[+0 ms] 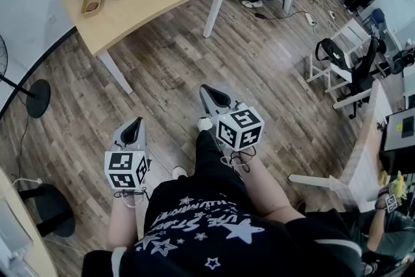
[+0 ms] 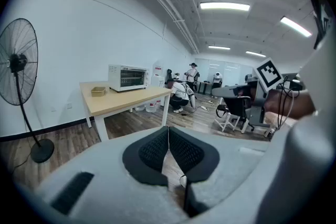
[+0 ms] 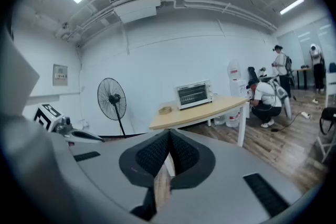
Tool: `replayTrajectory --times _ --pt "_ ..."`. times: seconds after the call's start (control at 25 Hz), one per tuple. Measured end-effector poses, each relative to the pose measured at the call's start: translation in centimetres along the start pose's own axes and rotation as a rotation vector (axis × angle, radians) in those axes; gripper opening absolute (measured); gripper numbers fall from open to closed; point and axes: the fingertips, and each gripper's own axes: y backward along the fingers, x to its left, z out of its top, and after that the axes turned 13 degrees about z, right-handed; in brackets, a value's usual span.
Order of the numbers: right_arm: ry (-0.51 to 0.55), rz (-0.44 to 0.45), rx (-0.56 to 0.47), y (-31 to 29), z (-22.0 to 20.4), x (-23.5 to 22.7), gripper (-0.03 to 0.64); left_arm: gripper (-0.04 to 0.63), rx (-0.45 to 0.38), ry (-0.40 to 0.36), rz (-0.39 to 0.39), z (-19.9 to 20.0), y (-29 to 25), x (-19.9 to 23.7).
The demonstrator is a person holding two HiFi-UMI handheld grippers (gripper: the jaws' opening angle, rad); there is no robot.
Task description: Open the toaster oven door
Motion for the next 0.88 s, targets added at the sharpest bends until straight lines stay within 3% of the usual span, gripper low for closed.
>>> replayTrajectory --times 0.2,0.64,0.88 --pt "0.049 -0.019 0.024 0.6 0.1 0.2 0.002 0.021 -0.005 -0.015 -0.008 0.4 0.6 -0.4" --pt "-0.003 -0.022 -0.015 0.3 0.2 -1.6 0.002 0.021 0.004 -0.009 -0.004 0.6 -1.1 -0.6" --pt "-0.037 -0.039 -0.055 -0.5 1.7 -4.7 0.003 0.021 0.004 -0.015 0.002 1.9 -3.6 -0.9"
